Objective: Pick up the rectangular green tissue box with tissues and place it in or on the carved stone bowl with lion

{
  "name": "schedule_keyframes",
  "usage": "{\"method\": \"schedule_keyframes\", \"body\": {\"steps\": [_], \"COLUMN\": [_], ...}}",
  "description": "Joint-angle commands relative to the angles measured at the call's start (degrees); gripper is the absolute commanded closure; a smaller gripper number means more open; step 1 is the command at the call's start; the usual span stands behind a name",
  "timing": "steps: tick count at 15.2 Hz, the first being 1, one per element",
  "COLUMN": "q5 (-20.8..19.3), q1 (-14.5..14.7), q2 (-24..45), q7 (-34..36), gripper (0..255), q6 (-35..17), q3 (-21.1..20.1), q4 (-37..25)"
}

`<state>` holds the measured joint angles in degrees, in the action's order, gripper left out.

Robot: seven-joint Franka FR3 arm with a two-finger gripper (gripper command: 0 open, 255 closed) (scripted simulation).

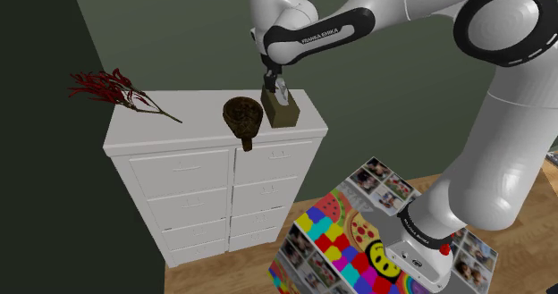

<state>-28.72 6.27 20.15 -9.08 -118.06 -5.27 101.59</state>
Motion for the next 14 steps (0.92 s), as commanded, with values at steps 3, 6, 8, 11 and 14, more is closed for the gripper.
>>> {"method": "schedule_keyframes", "body": {"steps": [3,6,8,11,14], "q5": [-0.1,-0.1,-0.1,-0.1,-0.1], "q1": [-0.1,-0.1,-0.1,-0.1,-0.1], "q2": [0.1,0.1,0.1,0.1,0.1], "q7": [0.1,0.1,0.1,0.1,0.1], "gripper": [0,0,255,255,255], "q6": [-0.4,-0.4,-0.4,-0.4,-0.4], "q3": [0.1,0.1,0.1,0.1,0.1], "q4": [0.3,0.3,0.3,0.2,0.2]}}
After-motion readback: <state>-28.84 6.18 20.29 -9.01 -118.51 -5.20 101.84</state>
